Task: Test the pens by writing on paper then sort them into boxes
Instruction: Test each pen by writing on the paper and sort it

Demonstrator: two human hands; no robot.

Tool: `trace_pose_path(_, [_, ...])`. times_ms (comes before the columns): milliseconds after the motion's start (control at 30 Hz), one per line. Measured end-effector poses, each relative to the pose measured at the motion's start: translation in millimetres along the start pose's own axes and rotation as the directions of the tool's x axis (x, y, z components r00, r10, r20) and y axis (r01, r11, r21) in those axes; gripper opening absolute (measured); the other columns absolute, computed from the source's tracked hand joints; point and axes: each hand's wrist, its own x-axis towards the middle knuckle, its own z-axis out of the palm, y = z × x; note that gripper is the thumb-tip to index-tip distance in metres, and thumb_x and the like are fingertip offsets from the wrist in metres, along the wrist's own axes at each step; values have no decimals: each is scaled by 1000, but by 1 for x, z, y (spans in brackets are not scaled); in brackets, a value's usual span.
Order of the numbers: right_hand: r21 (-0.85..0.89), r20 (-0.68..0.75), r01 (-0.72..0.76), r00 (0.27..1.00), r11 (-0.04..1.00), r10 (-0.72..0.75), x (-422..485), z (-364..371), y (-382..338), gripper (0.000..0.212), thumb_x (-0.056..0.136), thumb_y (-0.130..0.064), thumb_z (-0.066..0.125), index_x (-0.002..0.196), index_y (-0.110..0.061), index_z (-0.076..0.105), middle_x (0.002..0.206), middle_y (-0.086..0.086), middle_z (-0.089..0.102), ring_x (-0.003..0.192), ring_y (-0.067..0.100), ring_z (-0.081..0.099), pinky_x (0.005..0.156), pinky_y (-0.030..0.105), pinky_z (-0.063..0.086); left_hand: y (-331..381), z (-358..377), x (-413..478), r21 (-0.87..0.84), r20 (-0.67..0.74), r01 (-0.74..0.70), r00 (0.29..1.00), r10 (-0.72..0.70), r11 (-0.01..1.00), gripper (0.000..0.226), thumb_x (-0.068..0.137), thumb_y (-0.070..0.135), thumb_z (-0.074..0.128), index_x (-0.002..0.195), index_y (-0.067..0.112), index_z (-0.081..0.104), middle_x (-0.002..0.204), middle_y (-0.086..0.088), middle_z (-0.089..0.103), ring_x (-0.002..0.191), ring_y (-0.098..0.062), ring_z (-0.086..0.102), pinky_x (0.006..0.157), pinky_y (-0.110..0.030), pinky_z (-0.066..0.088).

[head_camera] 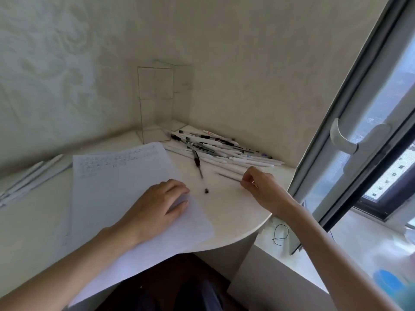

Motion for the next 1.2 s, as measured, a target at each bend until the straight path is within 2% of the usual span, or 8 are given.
trace_pose_path(100, [69, -190, 178, 968, 982, -162, -9, -3, -29, 12, 96, -19, 52, 89, -19, 42, 75, 0, 63, 69, 23, 54, 64, 35, 44, 3, -14, -3, -90, -168, 70, 982, -85, 993, 52, 88, 57, 42, 123, 19, 52, 120, 10, 49, 107, -8, 50, 88, -22, 38])
trace_pose_path(233, [227, -186, 400, 913, 888, -363, -4, 4, -84, 6, 93, -14, 58, 91, -13, 52, 79, -8, 58, 71, 7, 50, 67, 24, 43, -5, -45, -3, -16, -271, 97, 958, -98, 995, 53, 83, 47, 52, 128, 19, 48, 121, 7, 50, 107, -7, 49, 87, -22, 37])
trace_pose_path(400, [506, -49, 317, 939, 802, -340, 35, 28, -141, 16, 82, -17, 71, 78, -28, 59, 72, -12, 63, 69, 1, 56, 68, 21, 45, -39, -76, -31, 27, -232, 233, 947, -221, 972, 26, 90, 44, 44, 93, 26, 61, 77, 22, 55, 73, 1, 52, 64, -19, 40])
trace_pose_path(533, [939, 95, 28, 937, 342, -337, 65, 47, -190, 13, 83, -5, 69, 74, -13, 64, 59, 1, 60, 56, 12, 51, 57, 21, 40, -73, -86, -56, 49, -271, 324, 915, -299, 945, 30, 94, 40, 34, 93, 18, 54, 83, 10, 56, 76, -8, 55, 65, -25, 42])
trace_pose_path(600, [977, 166, -102, 915, 188, -367, 74, 65, -215, 15, 84, -8, 68, 74, -11, 57, 59, 3, 51, 56, 14, 45, 54, 23, 37, -86, -85, -65, 11, -262, 363, 900, -347, 932, 28, 95, 40, 31, 98, 18, 49, 87, 6, 55, 81, -10, 54, 73, -33, 46])
trace_pose_path(733, [929, 270, -100, 841, 355, -468, 83, 99, -241, 19, 91, -14, 61, 75, -12, 51, 60, 2, 54, 56, 13, 44, 55, 24, 33, -102, -82, -72, -36, -238, 404, 885, -400, 914, 30, 93, 45, 25, 93, 22, 44, 84, 10, 54, 80, -8, 55, 71, -30, 43])
trace_pose_path(1000, [964, 267, -223, 791, 147, -550, 86, 111, -234, 22, 84, -17, 59, 67, -10, 47, 58, 4, 54, 57, 14, 46, 58, 22, 37, -104, -84, -68, -85, -318, 339, 882, -348, 937, 38, 89, 57, 35, 79, 23, 50, 54, 6, 48, 52, -12, 47, 50, -23, 35])
trace_pose_path(1200, [976, 216, -198, 846, 89, -487, 101, 111, -227, 13, 84, -17, 53, 81, -5, 57, 65, 12, 63, 60, 20, 53, 58, 25, 43, -104, -86, -67, 20, -372, 510, 802, -467, 860, 51, 74, 70, 29, 100, 29, 44, 52, 8, 47, 51, -6, 48, 49, -22, 32])
